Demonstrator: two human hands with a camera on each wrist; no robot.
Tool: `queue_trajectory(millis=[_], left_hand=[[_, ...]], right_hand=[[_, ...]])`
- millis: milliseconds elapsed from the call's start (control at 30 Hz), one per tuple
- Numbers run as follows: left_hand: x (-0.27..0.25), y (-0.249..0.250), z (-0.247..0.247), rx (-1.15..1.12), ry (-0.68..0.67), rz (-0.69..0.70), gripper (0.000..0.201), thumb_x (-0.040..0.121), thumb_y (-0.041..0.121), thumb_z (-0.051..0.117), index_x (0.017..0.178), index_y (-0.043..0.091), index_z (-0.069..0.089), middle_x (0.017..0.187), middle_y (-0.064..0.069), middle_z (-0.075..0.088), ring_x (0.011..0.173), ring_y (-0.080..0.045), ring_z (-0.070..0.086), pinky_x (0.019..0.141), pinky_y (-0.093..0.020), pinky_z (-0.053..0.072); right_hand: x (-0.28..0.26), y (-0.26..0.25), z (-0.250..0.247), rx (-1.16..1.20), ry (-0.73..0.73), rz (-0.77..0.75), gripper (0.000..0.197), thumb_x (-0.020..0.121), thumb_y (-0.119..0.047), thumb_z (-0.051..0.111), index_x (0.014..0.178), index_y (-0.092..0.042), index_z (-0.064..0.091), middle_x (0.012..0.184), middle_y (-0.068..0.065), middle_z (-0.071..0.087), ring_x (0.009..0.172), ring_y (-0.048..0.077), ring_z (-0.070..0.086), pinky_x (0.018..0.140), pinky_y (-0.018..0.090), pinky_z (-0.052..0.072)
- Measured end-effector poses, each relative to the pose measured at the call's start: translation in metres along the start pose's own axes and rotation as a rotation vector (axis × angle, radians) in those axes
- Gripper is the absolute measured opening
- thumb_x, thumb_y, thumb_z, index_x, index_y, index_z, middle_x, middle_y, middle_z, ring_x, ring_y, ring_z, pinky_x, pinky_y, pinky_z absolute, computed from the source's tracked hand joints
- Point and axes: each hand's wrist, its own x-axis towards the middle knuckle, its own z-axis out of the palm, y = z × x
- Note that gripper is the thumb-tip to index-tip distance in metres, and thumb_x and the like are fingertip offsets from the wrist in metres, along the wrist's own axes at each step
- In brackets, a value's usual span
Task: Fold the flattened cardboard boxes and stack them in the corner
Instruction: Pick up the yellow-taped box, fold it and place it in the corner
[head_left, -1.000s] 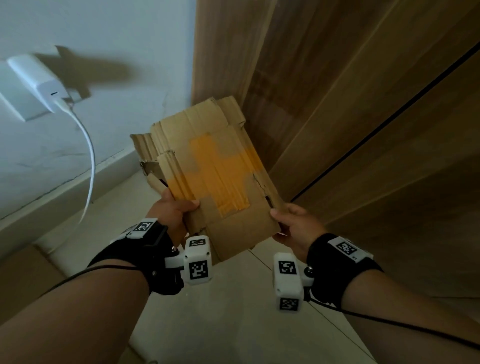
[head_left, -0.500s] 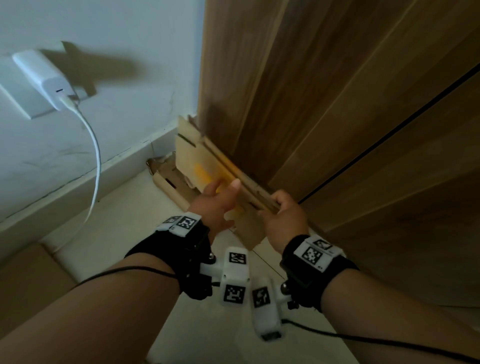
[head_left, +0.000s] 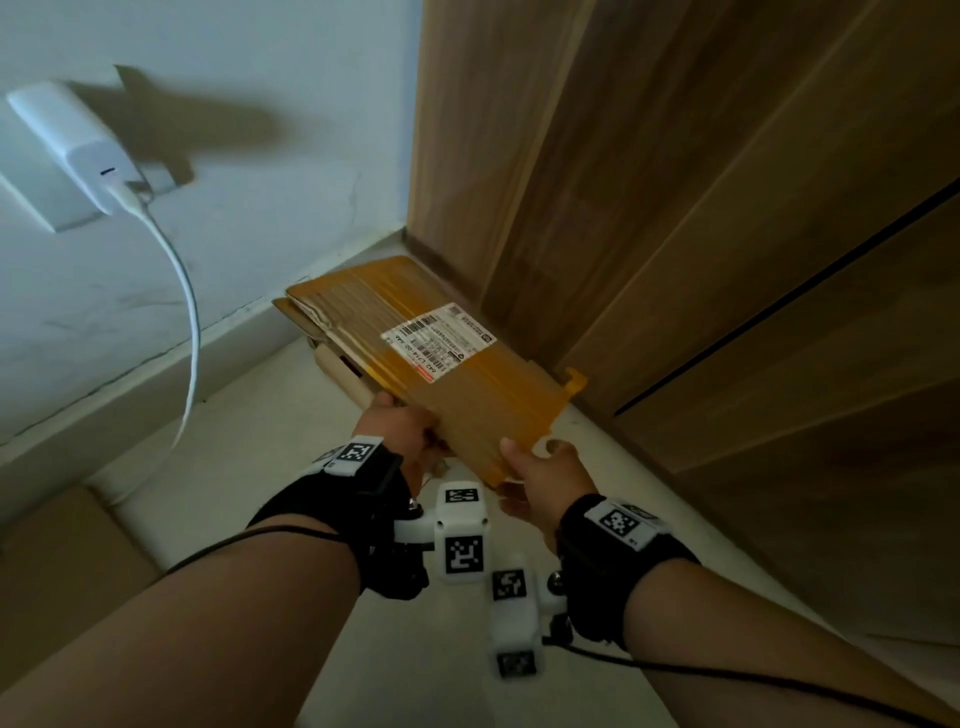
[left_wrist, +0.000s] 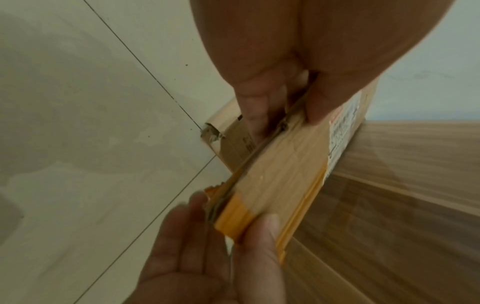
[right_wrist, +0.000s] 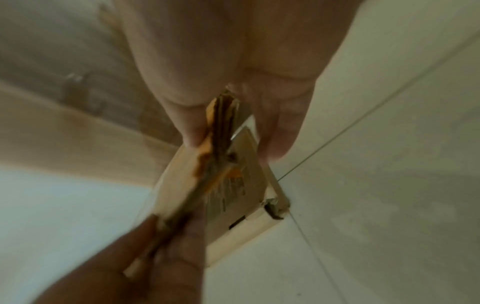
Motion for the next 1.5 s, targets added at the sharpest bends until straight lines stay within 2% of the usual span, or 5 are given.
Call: queue_trajectory(millis=[100, 400, 733, 1100, 1500], left_hand=[[0.008, -0.003, -0.005, 0.034, 0.008, -0.023, 0.041, 0.091, -0.001, 0.046, 0.13, 0.01, 0.044, 0.11, -0.01, 0.062, 0.088, -0.03, 0.062, 0.072, -0.04, 0.054], [0.021, 0.005, -0.03, 0.22, 0.062, -0.001, 0.049, 0.091, -0.001, 0.046, 0.139, 0.012, 0.041, 0.108, -0.011, 0.057, 0.108, -0.025, 0.054, 0.106, -0.043, 0.043], [0.028, 0.0, -0.06, 0.22, 0.141, -0.067, 0.032, 0.089, 0.006, 0.055, 0.121, 0.011, 0.056, 0.08, -0.003, 0.058, 0.074, -0.016, 0.053, 0.061, -0.025, 0.04], [0.028, -0.003, -0.058, 0.247, 0.133, -0.067, 0.019, 0.089, 0.008, 0.054, 0.108, 0.014, 0.055, 0.079, -0.002, 0.056, 0.069, -0.014, 0.051, 0.059, -0.024, 0.038], [0.009, 0.018, -0.07, 0.28, 0.147, -0.021, 0.033, 0.089, 0.012, 0.055, 0.122, 0.012, 0.058, 0.102, -0.009, 0.056, 0.088, -0.021, 0.052, 0.069, -0.03, 0.042]], right_hand=[[0.013, 0.0, 0.008, 0.207, -0.048, 0.004, 0.048, 0.088, -0.013, 0.058, 0.133, -0.009, 0.041, 0.104, 0.011, 0.06, 0.075, 0.024, 0.06, 0.054, 0.031, 0.05], [0.056, -0.004, 0.026, 0.286, 0.061, -0.053, 0.053, 0.09, -0.007, 0.053, 0.134, -0.026, 0.032, 0.081, -0.002, 0.054, 0.067, 0.019, 0.053, 0.064, 0.03, 0.048], [0.088, -0.006, 0.049, 0.277, 0.025, 0.024, 0.064, 0.095, 0.001, 0.031, 0.143, -0.039, 0.017, 0.129, 0.018, 0.05, 0.065, 0.019, 0.044, 0.054, 0.029, 0.041], [0.08, 0.001, 0.023, 0.042, -0.123, -0.029, 0.074, 0.09, 0.005, 0.044, 0.147, -0.028, 0.01, 0.152, 0.017, 0.028, 0.13, 0.035, 0.042, 0.092, 0.037, 0.046], [0.039, -0.002, 0.031, -0.117, -0.15, -0.077, 0.073, 0.084, -0.008, 0.06, 0.145, -0.022, 0.024, 0.147, 0.017, 0.035, 0.129, 0.037, 0.044, 0.098, 0.046, 0.045]])
